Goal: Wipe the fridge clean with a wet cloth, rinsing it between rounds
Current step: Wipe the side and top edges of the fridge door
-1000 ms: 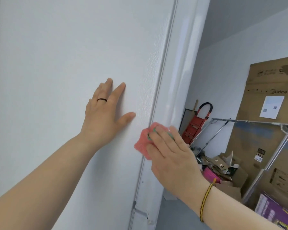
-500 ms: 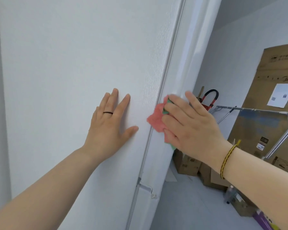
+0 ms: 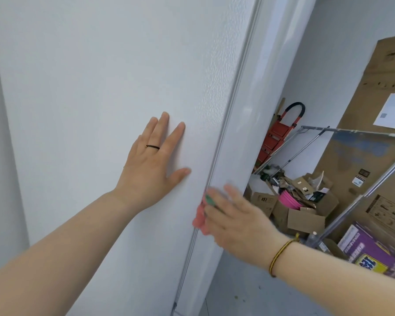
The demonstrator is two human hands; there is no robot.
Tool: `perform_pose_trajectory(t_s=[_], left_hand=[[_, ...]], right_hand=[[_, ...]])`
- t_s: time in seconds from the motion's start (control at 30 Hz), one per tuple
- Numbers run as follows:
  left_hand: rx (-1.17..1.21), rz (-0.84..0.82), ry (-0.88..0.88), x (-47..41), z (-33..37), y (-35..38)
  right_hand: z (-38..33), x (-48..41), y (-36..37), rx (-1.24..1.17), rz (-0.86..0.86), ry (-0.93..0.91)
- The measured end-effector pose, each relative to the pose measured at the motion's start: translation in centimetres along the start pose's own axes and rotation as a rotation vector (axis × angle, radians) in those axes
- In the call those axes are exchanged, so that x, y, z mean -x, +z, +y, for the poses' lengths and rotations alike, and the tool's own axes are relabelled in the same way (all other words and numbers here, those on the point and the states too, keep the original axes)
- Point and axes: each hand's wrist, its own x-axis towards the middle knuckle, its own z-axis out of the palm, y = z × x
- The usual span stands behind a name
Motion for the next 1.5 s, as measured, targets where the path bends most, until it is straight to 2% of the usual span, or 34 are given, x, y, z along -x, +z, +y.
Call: perform_pose_trajectory(t_s=[0.1, 0.2, 0.27, 0.37, 0.47, 0.57, 0.63, 0.7, 0.83, 0.93, 1.07, 1.1, 1.2, 1.3, 1.43, 1.5], left_hand=[[-0.047, 0.006, 0.006, 0.1, -0.1, 0.1], [-0.030, 0.002, -0.001, 0.1, 0.1, 0.2], [-0.004, -0.017, -0.027, 0.1, 0.3, -0.1], [0.007, -0.037, -0.026, 0.1, 0.4, -0.5], [-0.021, -0.045, -0.016, 0.1, 0.2, -0.7], [-0.028, -0.031, -0.005, 0.1, 0.4, -0.8], [0.006, -0.067, -0.063, 0.1, 0.7, -0.6], [-0.027, -0.018, -0.037, 0.1, 0.9, -0.4], [-0.021, -0.003, -0.049, -0.5, 1.2, -0.7], [0.003, 0.068, -0.016, -1.7, 1.7, -1.5], [0.115, 0.198, 0.033, -5.4, 3.6, -3.3], [0.164, 0.212, 0.010, -6.6, 4.1, -4.0], [0.220, 0.205, -0.042, -9.4, 4.8, -5.8], [0.132, 0.180, -0.081, -10.5, 4.0, -6.0], [-0.044, 0.187, -0.022, -10.5, 2.9, -5.2], [-0.149, 0.186, 0.012, -11.2, 2.6, -5.7]], right_hand=[[3.5, -1.9, -1.3, 0.068, 0.107, 0.162], [3.6, -2.1, -2.0, 0.061, 0.091, 0.239], [1.6, -1.1, -2.0, 0.031, -0.012, 0.194], [-1.0, 0.4, -2.1, 0.009, -0.266, 0.012], [-0.7, 0.2, -1.7, 0.021, -0.191, 0.028], [2.1, -0.3, -1.9, 0.095, -0.048, 0.108], [5.1, -1.2, -2.8, 0.192, -0.011, 0.163], [7.8, -2.5, -3.7, 0.252, 0.009, 0.245], [12.0, -5.7, -5.0, 0.348, -0.040, 0.390], [15.4, -9.2, -6.9, 0.423, -0.112, 0.568], [18.5, -13.7, -8.4, 0.318, -0.208, 0.773], [18.3, -14.3, -7.9, 0.308, -0.171, 0.810], [16.7, -13.9, -5.4, 0.267, -0.036, 0.804], [17.7, -13.4, -5.4, 0.256, -0.031, 0.735], [22.3, -15.5, -8.7, 0.292, -0.221, 0.692], [24.8, -17.2, -9.7, 0.299, -0.284, 0.738]])
